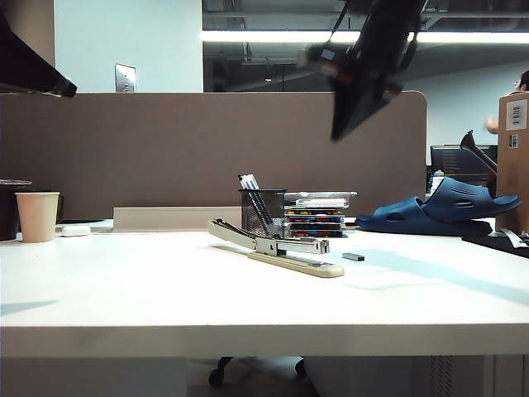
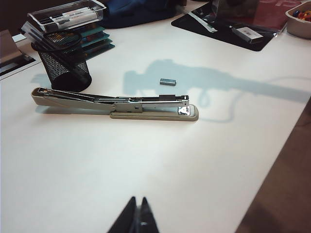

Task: Pick up a set of staples and put them into the open stapler.

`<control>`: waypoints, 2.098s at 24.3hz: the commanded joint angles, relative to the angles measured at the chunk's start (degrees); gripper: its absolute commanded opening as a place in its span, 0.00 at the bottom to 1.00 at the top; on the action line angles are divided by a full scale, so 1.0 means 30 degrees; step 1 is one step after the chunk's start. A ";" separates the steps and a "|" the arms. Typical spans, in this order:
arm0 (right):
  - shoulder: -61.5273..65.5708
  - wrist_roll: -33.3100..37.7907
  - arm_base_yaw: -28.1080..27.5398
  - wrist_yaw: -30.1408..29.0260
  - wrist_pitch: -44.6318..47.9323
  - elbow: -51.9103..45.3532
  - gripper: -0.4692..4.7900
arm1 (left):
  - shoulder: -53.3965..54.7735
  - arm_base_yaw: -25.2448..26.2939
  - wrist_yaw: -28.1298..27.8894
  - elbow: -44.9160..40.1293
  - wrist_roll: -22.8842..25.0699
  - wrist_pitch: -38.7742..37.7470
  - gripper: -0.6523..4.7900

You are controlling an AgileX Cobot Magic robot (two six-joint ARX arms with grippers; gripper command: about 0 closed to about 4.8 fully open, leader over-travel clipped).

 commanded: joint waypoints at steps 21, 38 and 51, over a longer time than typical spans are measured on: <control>-0.7759 0.2718 -0.4371 0.0036 0.0823 0.0087 0.07 | -0.0342 0.0648 -0.5639 0.0153 -0.1923 0.4022 0.11; -1.3916 0.3308 -0.5880 0.0328 0.2310 -0.6215 0.07 | -0.1916 0.0685 -0.6113 0.0226 -0.4510 0.5421 0.11; -2.1602 0.4116 -0.5938 0.1064 0.3876 -1.2138 0.07 | -0.7366 0.0495 -0.8976 0.0204 -0.5639 0.4371 0.11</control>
